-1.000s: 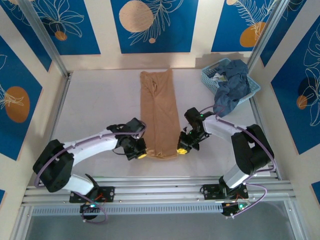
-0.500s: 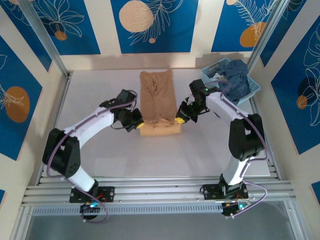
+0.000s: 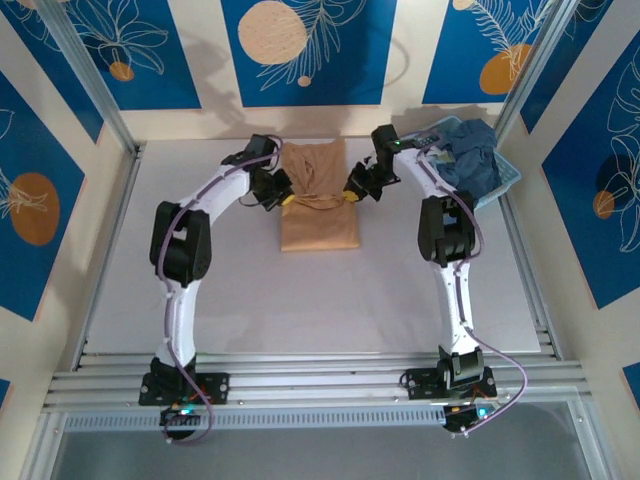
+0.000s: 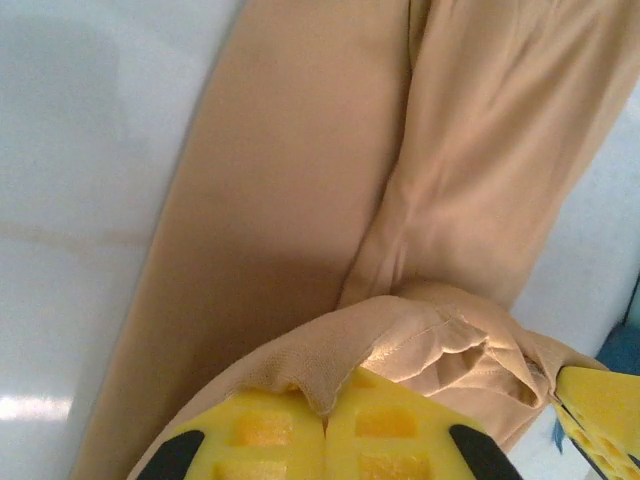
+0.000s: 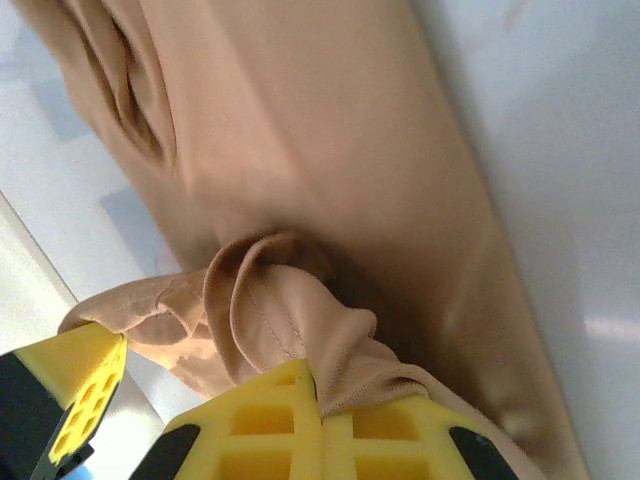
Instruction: Fold and stack the t-shirts
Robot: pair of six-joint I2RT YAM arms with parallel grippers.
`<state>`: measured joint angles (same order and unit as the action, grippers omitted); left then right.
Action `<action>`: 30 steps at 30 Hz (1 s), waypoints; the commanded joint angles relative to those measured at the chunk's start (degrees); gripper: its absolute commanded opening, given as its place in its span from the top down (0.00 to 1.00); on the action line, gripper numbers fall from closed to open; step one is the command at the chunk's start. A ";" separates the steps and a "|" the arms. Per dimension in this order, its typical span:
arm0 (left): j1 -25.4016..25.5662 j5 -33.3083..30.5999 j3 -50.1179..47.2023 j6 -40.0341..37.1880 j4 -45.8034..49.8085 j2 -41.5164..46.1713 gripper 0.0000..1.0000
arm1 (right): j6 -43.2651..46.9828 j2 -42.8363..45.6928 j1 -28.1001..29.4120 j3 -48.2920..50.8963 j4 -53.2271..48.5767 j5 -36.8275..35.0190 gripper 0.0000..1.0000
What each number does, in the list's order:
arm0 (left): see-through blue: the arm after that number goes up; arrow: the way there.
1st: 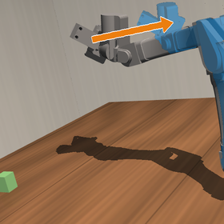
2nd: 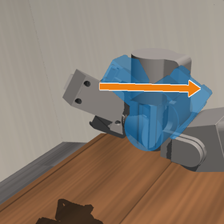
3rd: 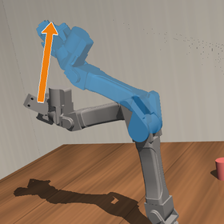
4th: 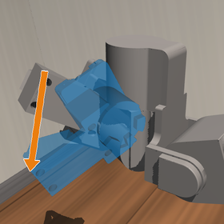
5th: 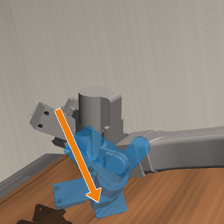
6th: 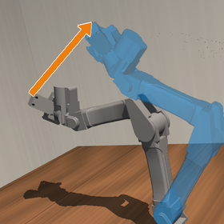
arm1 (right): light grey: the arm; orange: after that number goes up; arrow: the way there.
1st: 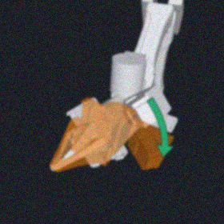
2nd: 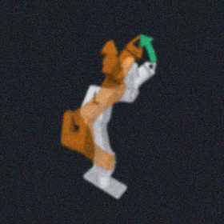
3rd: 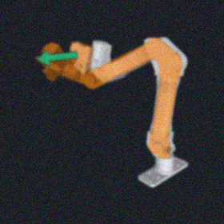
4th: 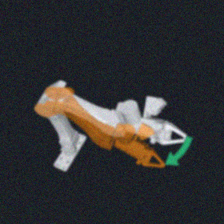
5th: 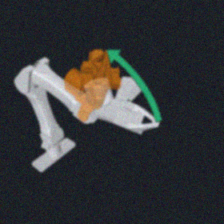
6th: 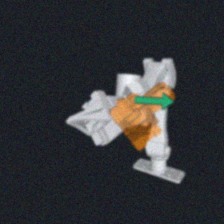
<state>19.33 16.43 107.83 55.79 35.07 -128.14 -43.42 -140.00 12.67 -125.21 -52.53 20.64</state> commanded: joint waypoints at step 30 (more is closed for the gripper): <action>4.29 3.06 -44.17 23.41 -24.99 21.59 0.34 | -2.17 26.37 1.19 48.76 18.69 2.77 0.35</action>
<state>23.22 18.65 63.11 74.78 15.40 -105.21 -43.72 -112.12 14.02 -75.53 -37.89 20.67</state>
